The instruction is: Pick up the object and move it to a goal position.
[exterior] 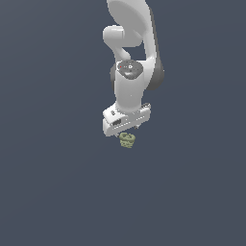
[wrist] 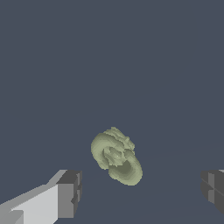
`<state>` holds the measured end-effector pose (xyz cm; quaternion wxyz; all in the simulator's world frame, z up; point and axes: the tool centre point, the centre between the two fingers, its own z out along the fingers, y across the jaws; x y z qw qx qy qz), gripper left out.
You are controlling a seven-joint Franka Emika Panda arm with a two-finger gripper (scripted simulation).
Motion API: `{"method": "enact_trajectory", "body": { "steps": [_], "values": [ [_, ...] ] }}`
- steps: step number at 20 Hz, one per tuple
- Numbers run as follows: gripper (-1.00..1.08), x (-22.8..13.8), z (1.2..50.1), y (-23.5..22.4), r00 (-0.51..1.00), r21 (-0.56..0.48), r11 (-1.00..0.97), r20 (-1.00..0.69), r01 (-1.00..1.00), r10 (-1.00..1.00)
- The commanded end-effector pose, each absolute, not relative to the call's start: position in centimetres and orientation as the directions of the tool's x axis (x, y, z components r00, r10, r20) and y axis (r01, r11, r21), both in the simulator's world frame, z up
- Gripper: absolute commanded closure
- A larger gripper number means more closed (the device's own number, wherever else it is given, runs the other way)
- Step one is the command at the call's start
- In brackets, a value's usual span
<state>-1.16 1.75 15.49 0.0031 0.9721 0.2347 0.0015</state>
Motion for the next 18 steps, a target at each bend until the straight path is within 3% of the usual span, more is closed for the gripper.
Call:
{"method": "enact_trajectory", "body": {
  "steps": [1,18],
  "values": [
    [-0.92,-1.3,15.0,1.7,0.855,0.007,-0.855,0.000,0.518,0.518],
    [-0.92,-2.5,12.2,1.9,0.524,0.003,-0.524,-0.004,0.852,0.852]
  ]
}}
